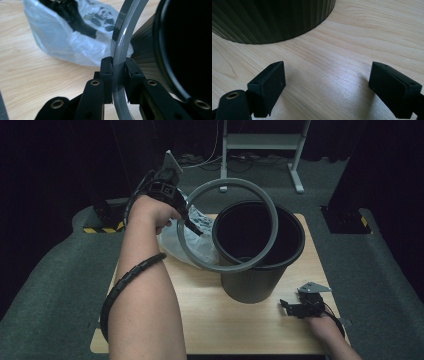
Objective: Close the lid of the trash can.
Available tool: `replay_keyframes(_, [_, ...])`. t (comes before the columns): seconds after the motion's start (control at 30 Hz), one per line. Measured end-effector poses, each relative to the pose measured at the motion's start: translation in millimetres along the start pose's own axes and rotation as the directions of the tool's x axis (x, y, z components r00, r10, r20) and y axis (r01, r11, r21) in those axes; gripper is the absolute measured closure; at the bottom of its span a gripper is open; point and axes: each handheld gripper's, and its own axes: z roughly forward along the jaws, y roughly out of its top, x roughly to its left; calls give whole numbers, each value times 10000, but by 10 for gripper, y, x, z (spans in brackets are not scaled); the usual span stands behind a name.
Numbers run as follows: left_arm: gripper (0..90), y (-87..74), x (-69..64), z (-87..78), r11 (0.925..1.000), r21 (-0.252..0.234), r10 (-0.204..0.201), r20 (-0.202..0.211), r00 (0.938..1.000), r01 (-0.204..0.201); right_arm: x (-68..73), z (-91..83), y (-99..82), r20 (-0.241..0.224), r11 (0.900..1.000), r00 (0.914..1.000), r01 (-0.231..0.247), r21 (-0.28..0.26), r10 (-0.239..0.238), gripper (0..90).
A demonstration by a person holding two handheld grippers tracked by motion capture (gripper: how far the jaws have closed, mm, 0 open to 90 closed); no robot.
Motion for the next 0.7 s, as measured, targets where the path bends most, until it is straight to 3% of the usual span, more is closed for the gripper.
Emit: replay_keyframes(0.7, [786,249,-400,204,9986,42,528,226,9983,-530,1,-2,-2,-8,10000,10000,41,-10,-41,136])
